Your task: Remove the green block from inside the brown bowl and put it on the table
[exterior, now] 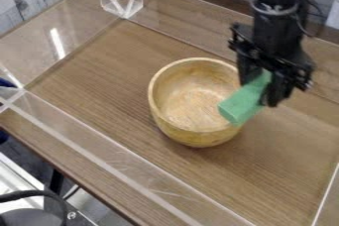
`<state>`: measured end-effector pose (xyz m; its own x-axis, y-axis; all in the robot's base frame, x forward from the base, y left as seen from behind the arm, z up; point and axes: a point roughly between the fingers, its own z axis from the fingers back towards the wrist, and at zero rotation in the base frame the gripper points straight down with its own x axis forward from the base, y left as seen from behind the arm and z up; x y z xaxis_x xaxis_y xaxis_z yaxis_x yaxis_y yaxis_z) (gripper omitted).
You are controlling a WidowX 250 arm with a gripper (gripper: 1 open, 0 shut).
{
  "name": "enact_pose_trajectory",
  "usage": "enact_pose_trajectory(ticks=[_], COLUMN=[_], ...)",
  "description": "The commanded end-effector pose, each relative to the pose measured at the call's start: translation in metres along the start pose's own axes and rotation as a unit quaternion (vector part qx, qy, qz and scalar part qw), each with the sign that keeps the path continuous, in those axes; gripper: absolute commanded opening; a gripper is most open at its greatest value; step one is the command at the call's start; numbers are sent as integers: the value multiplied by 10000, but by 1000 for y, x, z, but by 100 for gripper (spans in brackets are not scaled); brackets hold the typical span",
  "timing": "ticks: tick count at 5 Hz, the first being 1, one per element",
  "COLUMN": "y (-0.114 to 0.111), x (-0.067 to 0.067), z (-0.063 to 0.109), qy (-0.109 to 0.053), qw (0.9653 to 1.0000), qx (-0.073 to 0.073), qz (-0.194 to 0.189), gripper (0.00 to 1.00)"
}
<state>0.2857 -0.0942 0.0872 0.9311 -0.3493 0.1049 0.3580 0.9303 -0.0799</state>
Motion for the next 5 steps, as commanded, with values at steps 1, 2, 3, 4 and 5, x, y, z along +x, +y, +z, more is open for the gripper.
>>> enact_pose_trajectory(ticks=[1, 2, 3, 4, 5], y=[-20, -32, -34, -35, -34], x=[11, 7, 2, -2, 0], z=[0, -19, -37, -44, -52], qy=[-251, -136, 57, 166, 114], qw=[9989, 9971, 9971, 9971, 9965], qx=[-107, -233, -224, -188, -151], qz=[-369, -705, -727, -716, -816], gripper=[0, 0, 0, 100, 100])
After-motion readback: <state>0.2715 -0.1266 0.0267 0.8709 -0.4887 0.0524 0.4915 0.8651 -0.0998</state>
